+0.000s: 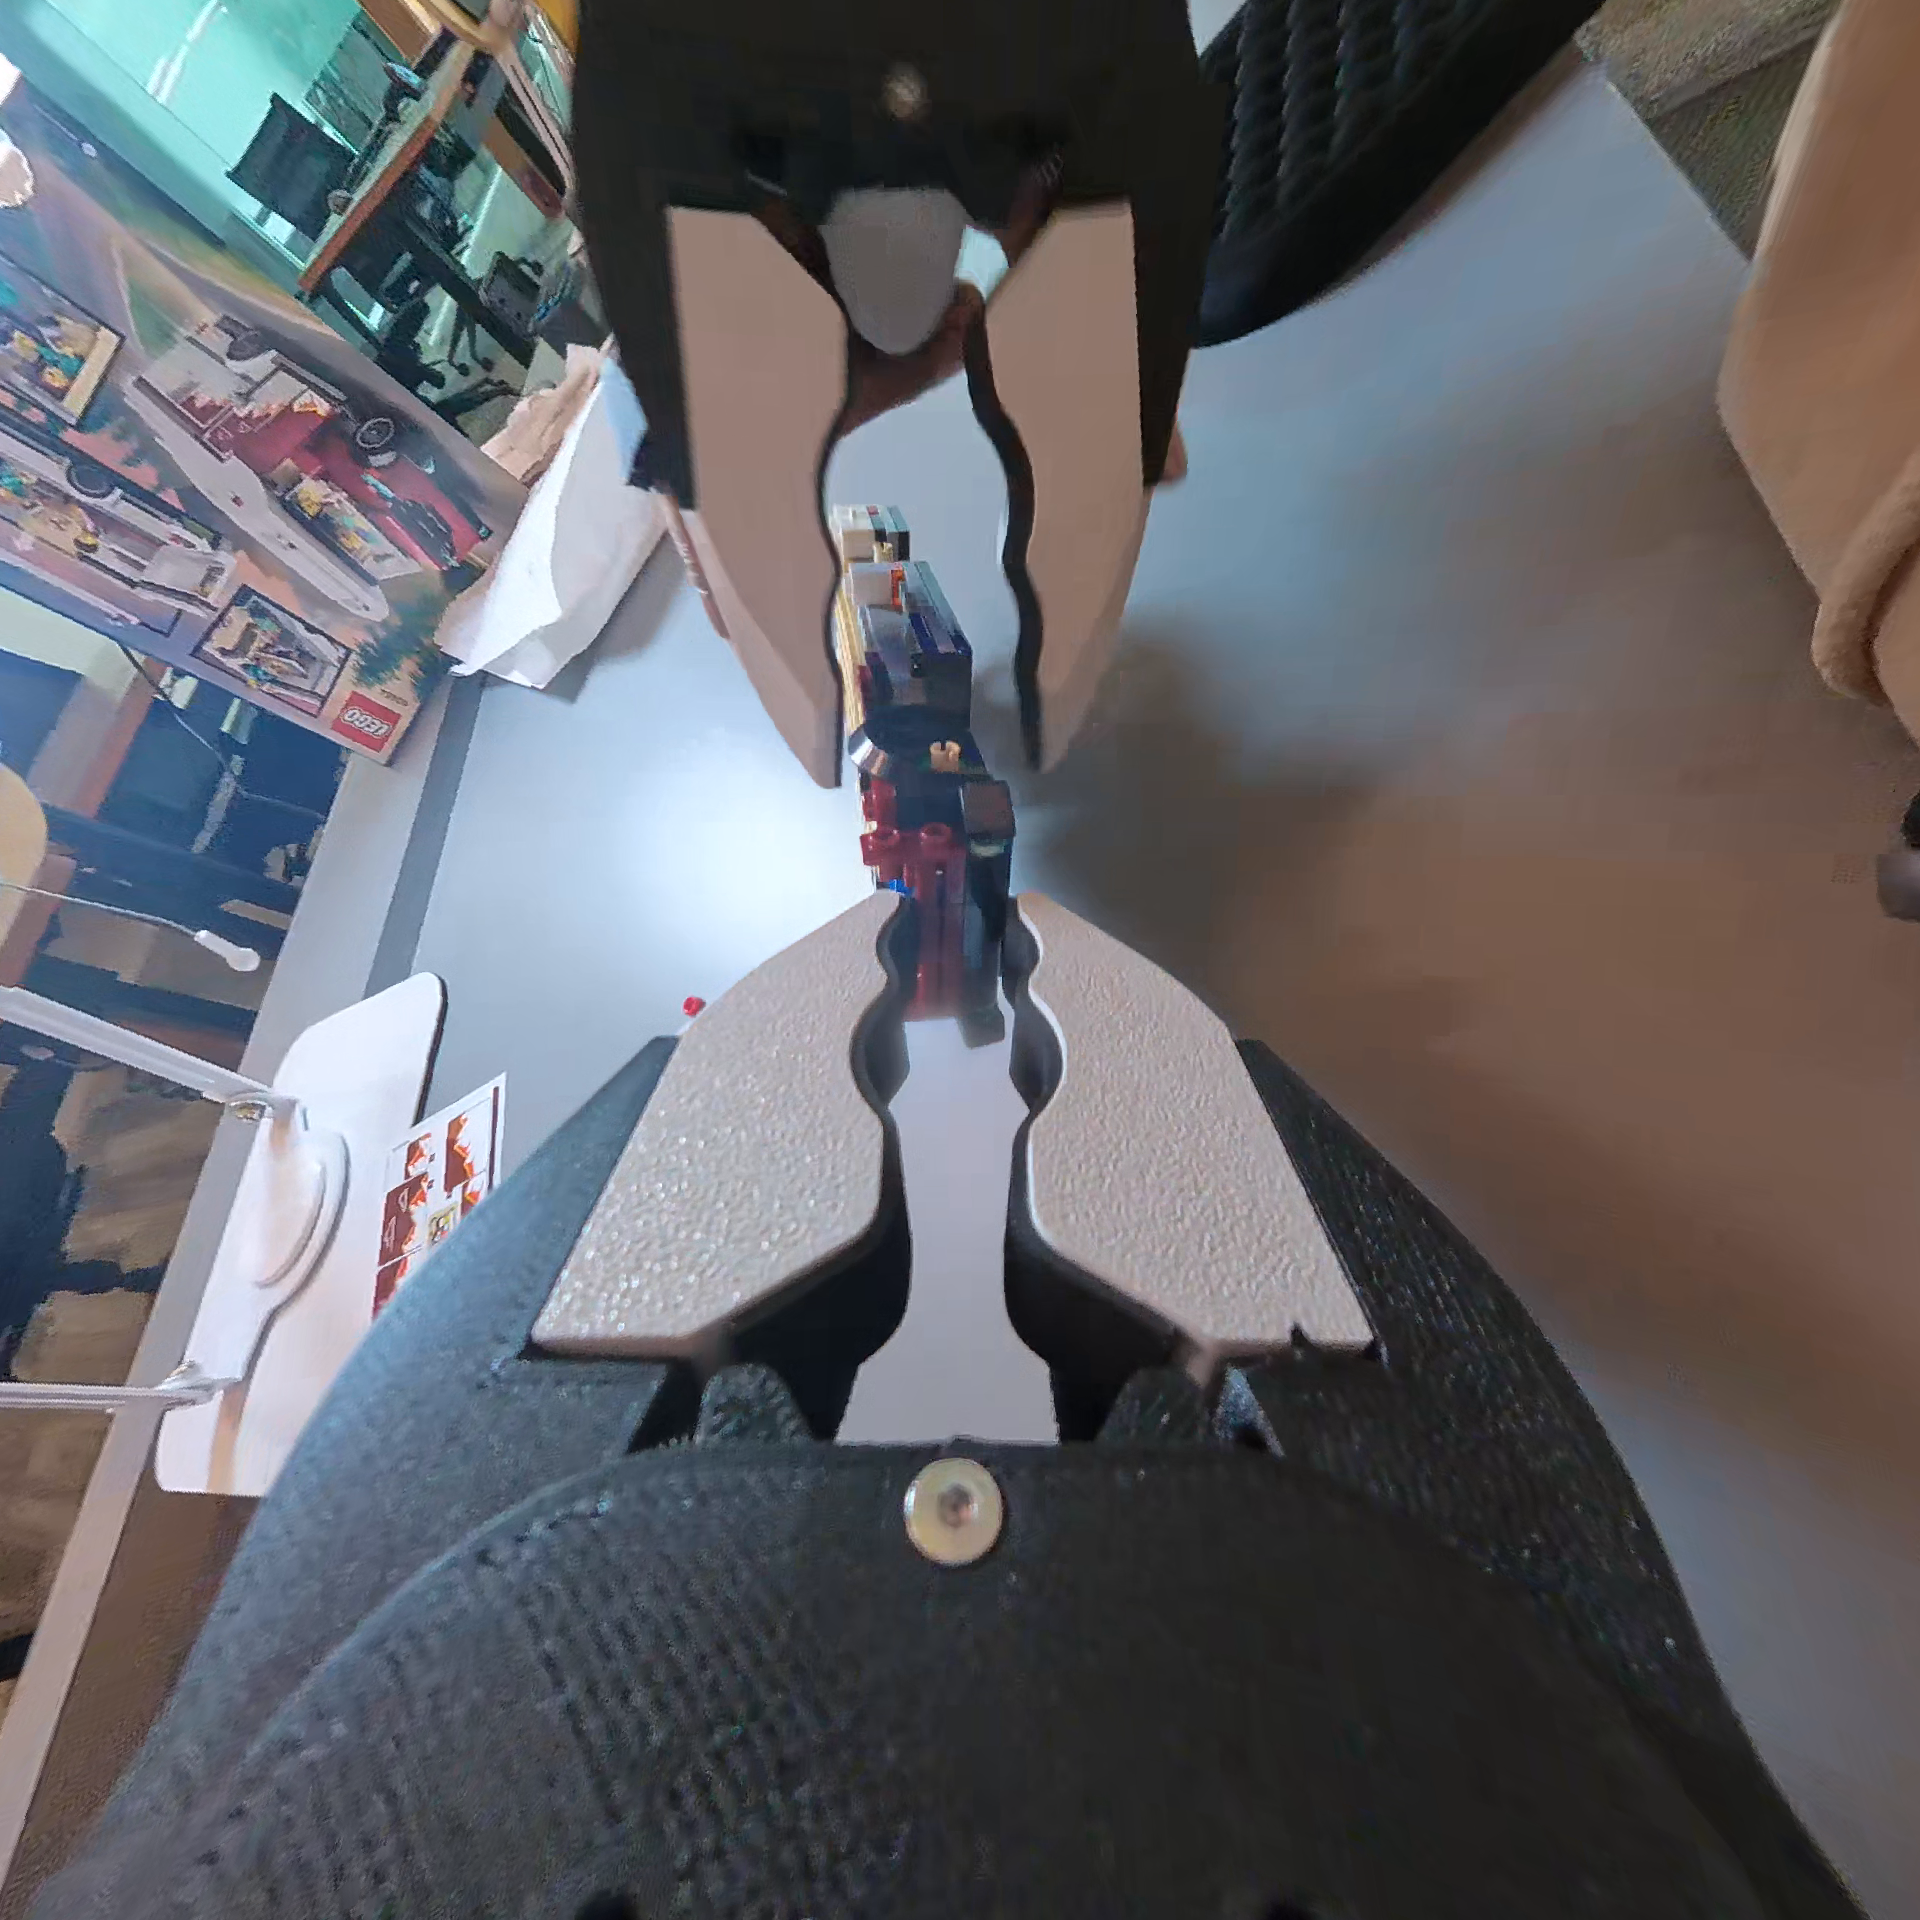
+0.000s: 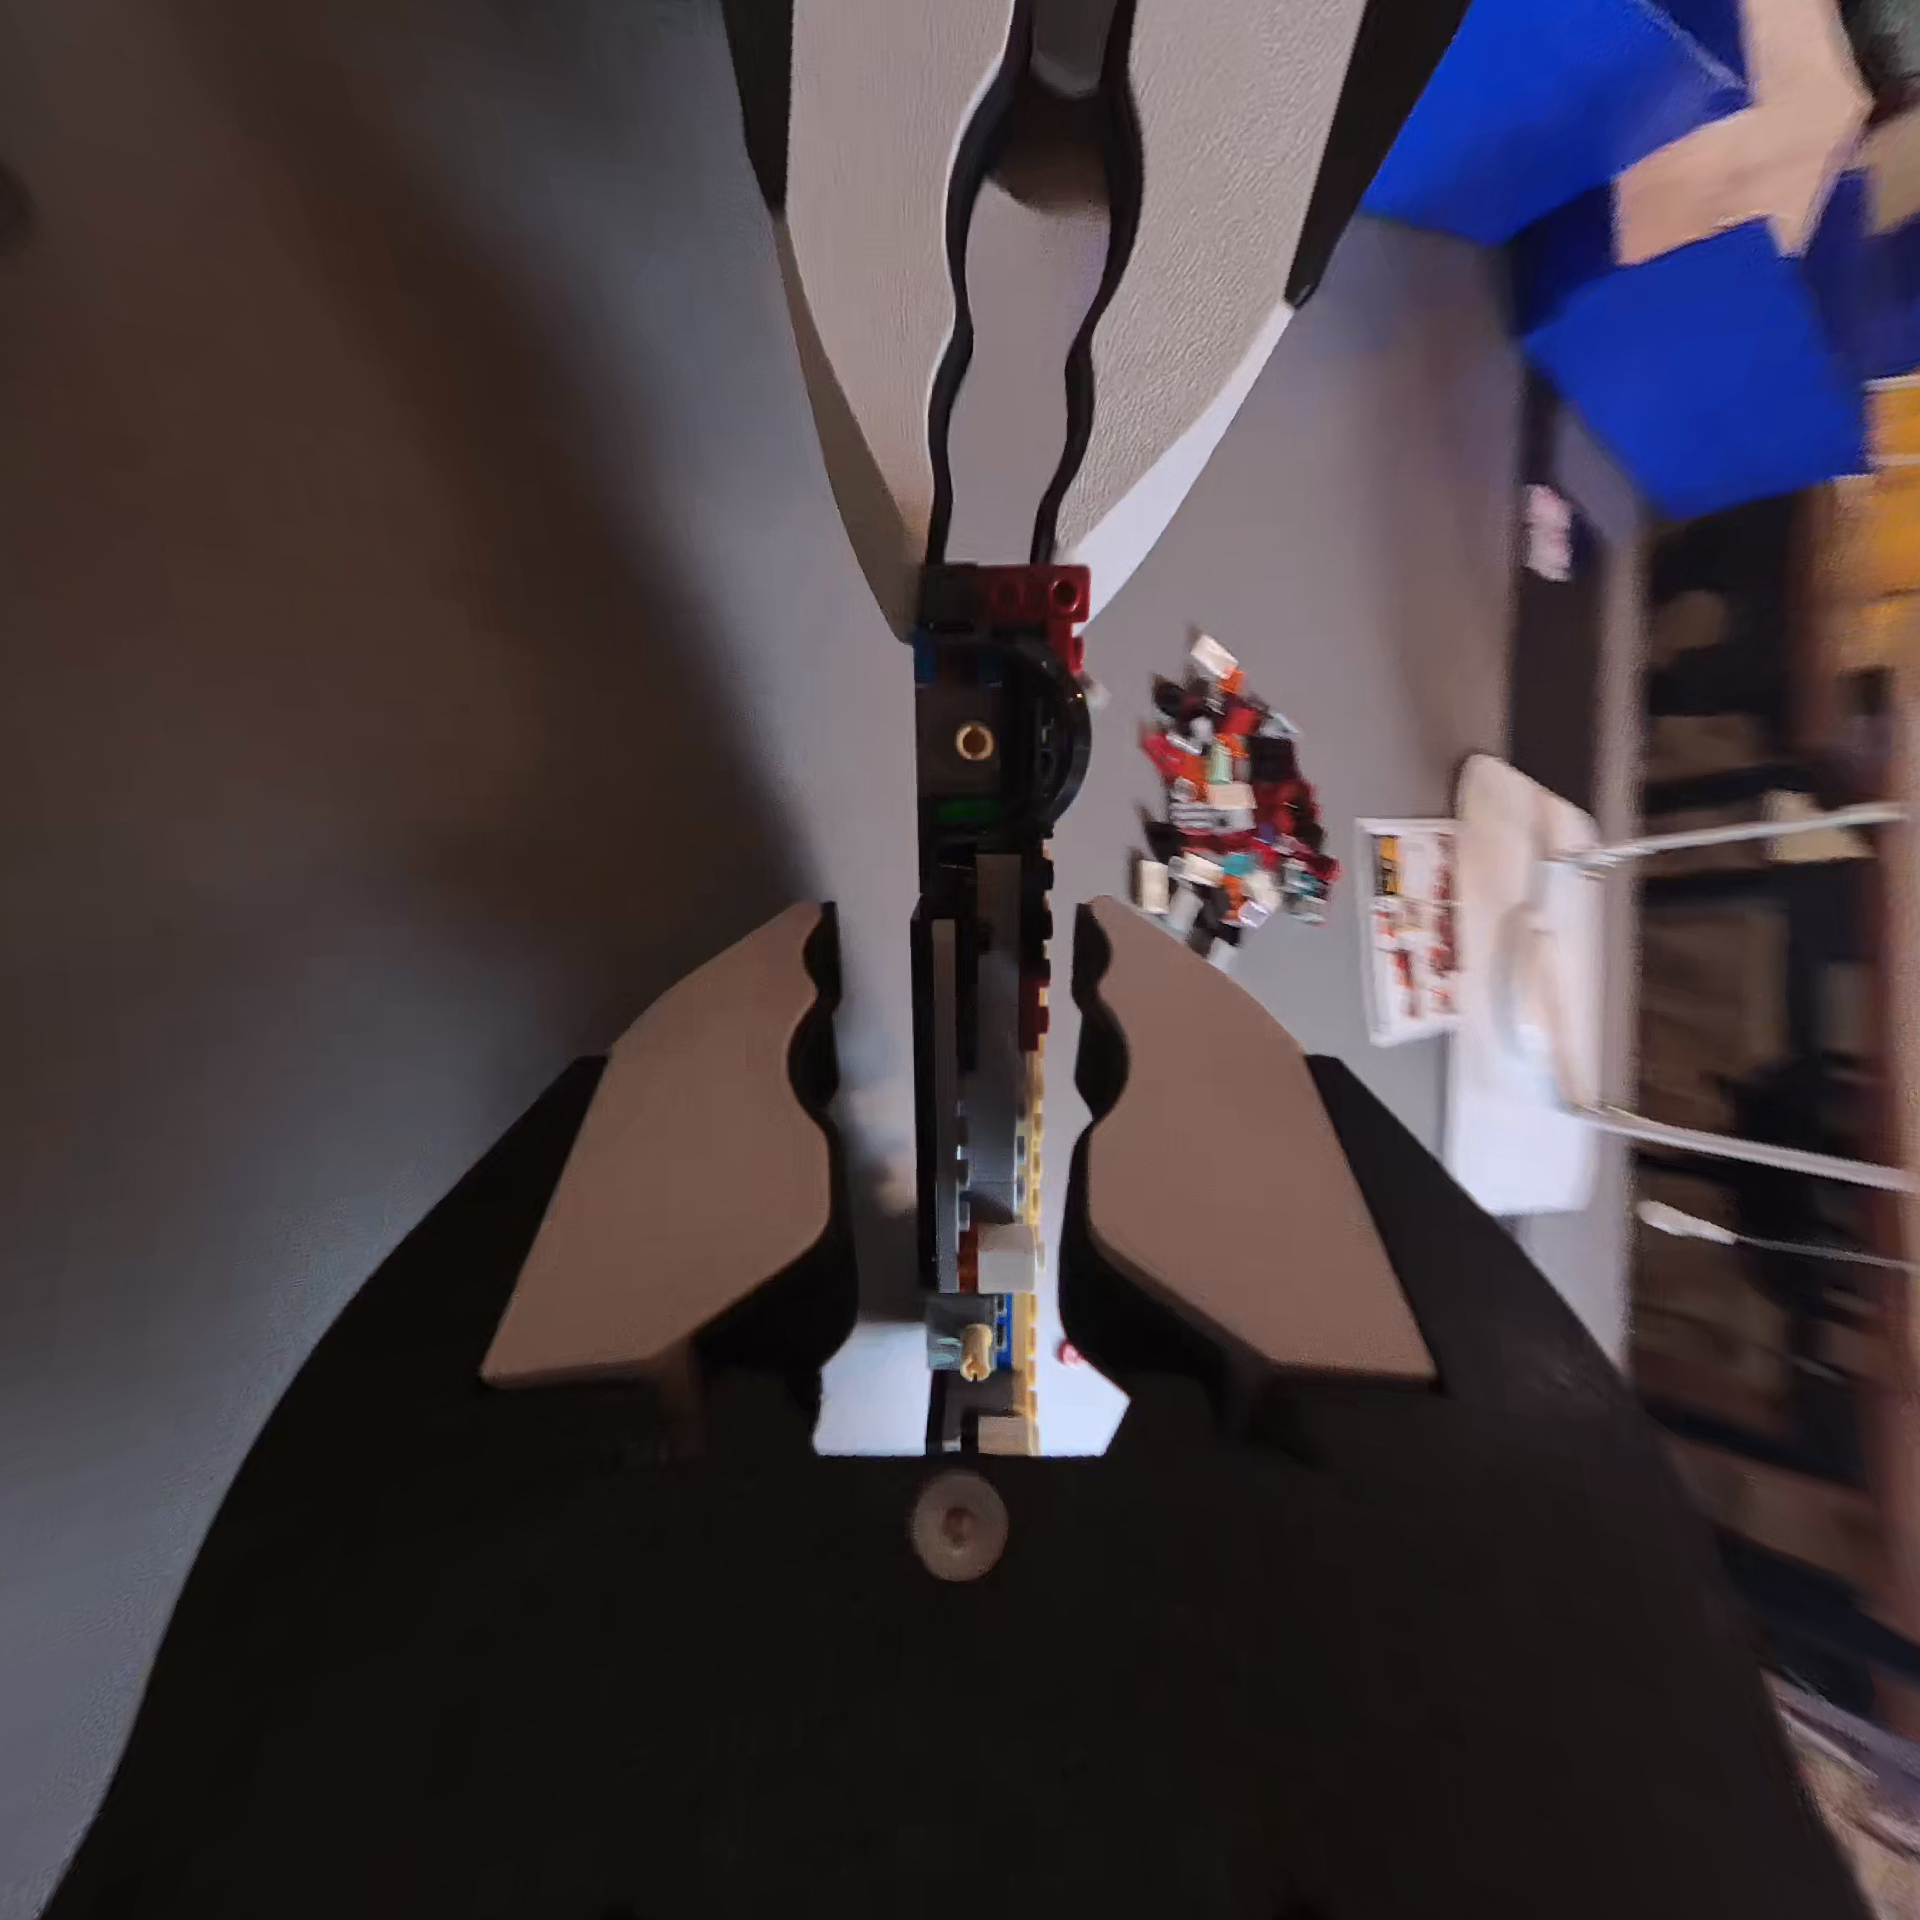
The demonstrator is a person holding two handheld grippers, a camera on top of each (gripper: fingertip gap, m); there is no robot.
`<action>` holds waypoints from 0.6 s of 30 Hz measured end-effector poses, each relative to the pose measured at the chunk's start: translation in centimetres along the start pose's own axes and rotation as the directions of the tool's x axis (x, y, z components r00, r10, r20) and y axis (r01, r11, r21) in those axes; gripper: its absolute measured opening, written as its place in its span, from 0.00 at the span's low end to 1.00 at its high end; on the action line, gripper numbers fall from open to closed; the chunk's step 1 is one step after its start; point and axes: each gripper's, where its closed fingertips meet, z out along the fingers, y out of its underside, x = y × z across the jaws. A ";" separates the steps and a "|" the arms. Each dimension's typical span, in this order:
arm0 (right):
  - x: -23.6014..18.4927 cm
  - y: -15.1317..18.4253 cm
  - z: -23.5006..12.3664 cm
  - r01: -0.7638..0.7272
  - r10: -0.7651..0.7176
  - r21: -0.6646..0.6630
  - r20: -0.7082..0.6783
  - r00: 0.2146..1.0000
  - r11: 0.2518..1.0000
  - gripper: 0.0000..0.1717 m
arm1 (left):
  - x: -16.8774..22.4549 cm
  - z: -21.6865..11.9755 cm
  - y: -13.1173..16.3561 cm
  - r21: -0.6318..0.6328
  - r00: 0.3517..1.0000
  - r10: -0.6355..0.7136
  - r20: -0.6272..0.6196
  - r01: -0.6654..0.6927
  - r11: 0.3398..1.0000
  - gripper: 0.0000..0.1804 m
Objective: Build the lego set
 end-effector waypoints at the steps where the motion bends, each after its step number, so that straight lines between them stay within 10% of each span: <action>1: 0.3 0.2 0.1 0.031 -0.031 -0.015 -0.050 0.998 0.999 0.21 | -0.1 0.0 -0.3 0.004 1.000 -0.007 -0.008 0.007 1.000 0.09; 18: 3.0 -1.2 -3.3 -0.232 0.307 0.384 -0.148 0.940 0.894 0.13 | -3.6 -1.0 -5.4 -0.068 0.988 0.152 0.019 -0.151 0.986 0.13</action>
